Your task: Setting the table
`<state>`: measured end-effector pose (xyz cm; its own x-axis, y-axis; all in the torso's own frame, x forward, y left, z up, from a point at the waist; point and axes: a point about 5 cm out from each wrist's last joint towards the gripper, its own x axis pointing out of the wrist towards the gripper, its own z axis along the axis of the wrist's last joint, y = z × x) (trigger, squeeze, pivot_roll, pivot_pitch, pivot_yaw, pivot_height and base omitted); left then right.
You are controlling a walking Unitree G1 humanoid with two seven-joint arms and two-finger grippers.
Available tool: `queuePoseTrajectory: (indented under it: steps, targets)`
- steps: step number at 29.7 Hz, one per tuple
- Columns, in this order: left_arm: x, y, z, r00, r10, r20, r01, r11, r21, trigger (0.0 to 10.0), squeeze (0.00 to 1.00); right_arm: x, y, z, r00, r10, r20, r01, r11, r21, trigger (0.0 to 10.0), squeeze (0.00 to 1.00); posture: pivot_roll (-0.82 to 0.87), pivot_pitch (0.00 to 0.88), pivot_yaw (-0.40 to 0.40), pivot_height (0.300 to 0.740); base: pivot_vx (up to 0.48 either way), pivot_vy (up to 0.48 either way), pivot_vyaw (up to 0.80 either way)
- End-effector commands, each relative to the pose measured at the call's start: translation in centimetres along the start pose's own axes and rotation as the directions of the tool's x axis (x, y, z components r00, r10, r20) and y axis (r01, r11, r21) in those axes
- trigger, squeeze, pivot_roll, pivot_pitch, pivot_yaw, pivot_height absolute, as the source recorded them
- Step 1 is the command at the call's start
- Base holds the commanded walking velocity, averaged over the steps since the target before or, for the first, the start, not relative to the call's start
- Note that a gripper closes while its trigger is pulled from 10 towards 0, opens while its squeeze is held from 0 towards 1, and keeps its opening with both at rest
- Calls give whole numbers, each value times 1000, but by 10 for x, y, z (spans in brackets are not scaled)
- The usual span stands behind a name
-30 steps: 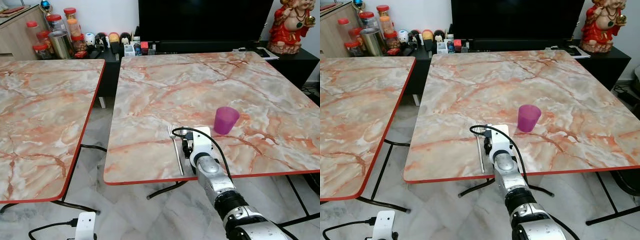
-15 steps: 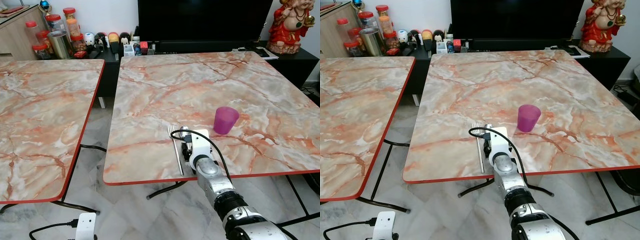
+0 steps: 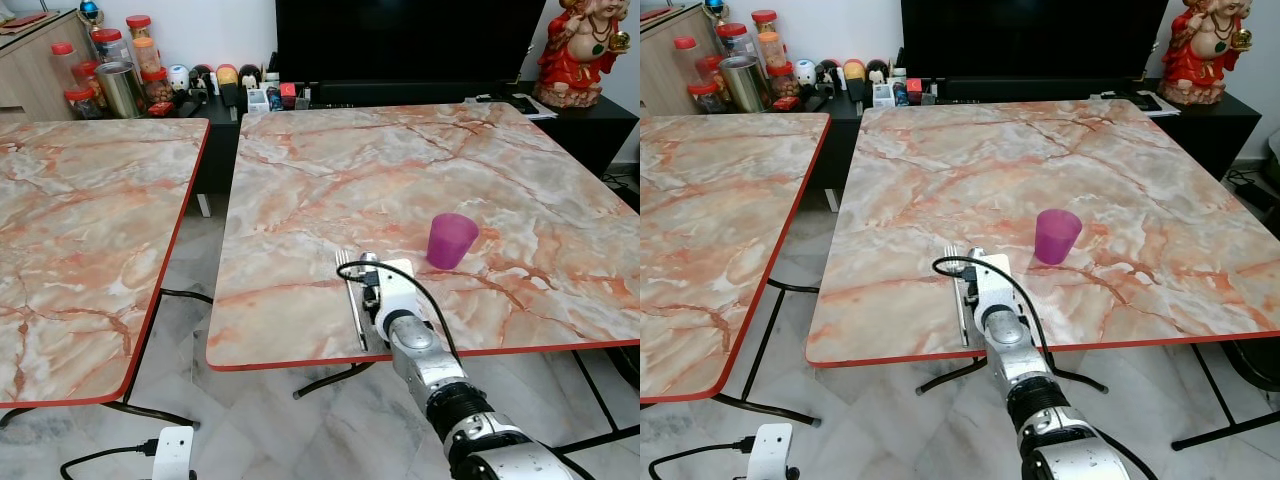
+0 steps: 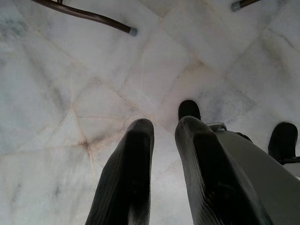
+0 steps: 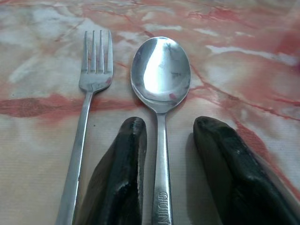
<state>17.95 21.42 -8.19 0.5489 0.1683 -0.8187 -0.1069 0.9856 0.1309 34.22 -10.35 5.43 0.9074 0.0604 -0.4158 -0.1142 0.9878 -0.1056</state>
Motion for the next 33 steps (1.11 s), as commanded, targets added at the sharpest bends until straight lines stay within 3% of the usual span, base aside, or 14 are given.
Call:
queuePoseTrajectory:
  steps: [1, 25, 33]
  targets:
    - [0, -1, -3, 1000, -7, -15, 7, 1000, -9, 10000, 0, 0, 0, -6, 999, 3, -38, -3, 1000, -4, 0, 0, -66, 25, -10, 740, 0, 0, 0]
    - [0, -5, -2, 999, -34, -20, 34, 999, -18, 10000, 0, 0, -3, -6, 999, -22, -41, 22, 1000, -15, 0, 0, -62, 24, -8, 740, 0, 0, 0]
    - [0, -3, -1, 999, -28, -14, 28, 999, -16, 10000, 0, -1, -6, 28, 986, -64, 156, 64, 998, 6, 0, 0, -63, 21, -7, 740, 0, 0, 0]
